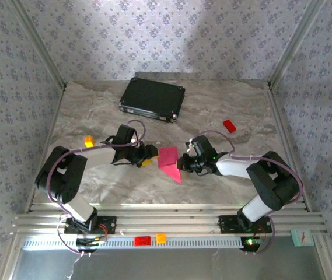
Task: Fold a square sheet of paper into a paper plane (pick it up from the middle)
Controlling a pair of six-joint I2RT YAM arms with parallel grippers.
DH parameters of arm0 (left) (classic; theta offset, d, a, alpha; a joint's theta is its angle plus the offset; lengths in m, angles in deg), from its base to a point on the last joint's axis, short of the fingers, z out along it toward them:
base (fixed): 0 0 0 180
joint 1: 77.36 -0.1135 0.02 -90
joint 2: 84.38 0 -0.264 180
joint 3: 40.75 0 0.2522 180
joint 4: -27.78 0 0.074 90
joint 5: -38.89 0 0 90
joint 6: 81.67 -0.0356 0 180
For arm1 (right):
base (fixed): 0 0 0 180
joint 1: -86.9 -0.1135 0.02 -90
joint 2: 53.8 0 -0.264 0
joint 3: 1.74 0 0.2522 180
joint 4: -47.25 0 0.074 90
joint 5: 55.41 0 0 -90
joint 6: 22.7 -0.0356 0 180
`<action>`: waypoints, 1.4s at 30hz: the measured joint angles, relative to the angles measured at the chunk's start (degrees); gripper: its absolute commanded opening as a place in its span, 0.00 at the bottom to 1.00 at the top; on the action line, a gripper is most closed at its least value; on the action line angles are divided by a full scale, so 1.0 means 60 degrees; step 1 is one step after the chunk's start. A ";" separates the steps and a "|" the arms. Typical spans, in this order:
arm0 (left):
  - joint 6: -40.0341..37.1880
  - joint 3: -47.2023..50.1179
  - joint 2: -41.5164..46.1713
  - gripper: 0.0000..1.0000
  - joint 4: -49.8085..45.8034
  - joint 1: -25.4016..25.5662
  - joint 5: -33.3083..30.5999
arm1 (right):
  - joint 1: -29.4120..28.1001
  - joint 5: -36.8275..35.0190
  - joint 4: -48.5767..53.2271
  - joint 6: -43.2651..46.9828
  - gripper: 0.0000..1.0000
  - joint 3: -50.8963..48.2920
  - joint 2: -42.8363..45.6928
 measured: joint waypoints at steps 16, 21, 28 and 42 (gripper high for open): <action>-0.0015 -0.0827 -0.0922 0.67 0.0000 0.0004 0.0845 | 0.0546 0.0827 -0.1865 -0.0495 0.06 -0.0969 0.0058; -0.0007 -0.0929 -0.1206 0.66 0.0102 0.0022 0.0918 | 0.0648 0.0860 -0.2051 -0.0506 0.06 -0.1107 0.0058; 0.0022 -0.1315 -0.1654 0.53 0.0295 0.0244 0.0965 | 0.0758 0.0925 -0.2251 -0.0576 0.07 -0.1275 0.0066; 0.0321 -0.1621 -0.2127 0.12 0.0681 0.0448 0.0954 | 0.0831 0.0903 -0.2240 -0.0667 0.30 -0.1311 0.0299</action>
